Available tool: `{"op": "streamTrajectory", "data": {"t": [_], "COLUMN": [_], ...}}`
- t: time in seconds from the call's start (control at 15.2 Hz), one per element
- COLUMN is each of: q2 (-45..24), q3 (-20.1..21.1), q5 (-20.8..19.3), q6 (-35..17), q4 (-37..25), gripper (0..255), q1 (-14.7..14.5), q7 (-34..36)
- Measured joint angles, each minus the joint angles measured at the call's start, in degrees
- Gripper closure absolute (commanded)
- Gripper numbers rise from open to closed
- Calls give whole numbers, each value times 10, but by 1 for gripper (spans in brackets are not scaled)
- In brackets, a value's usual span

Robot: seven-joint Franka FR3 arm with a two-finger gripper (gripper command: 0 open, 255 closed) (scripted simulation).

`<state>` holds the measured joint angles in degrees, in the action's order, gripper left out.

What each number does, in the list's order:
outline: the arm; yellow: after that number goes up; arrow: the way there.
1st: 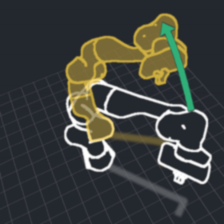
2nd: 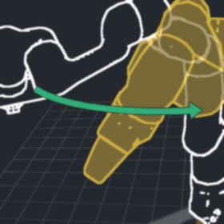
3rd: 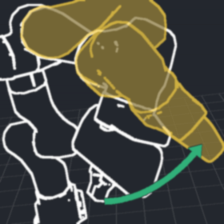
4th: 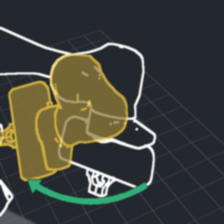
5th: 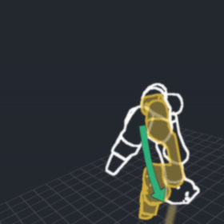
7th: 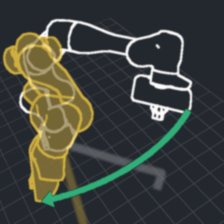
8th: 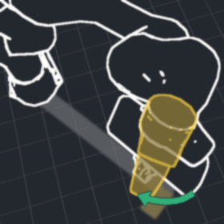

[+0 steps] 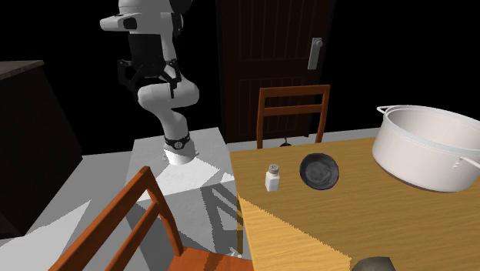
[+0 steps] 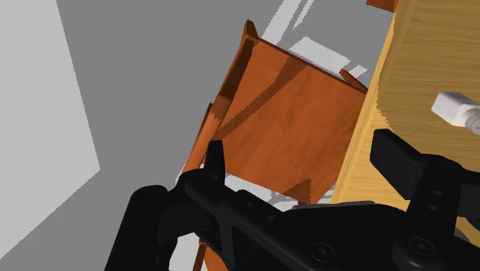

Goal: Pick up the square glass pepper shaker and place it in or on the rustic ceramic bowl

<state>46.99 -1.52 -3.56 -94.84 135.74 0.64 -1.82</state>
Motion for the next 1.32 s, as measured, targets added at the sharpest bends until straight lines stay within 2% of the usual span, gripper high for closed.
{"op": "streamTrajectory", "data": {"t": [0.33, 0.66, 1.06, 1.32], "q2": [-17, -60, -146, -205], "q3": [28, 82, 150, 189], "q5": [14, 38, 56, 53], "q6": [-37, -94, -181, -228], "q4": [21, 37, 38, 27], "gripper": [0, 0, 0, 0], "q1": [-11, -31, -48, -53], "q7": [29, 82, 151, 193]}}
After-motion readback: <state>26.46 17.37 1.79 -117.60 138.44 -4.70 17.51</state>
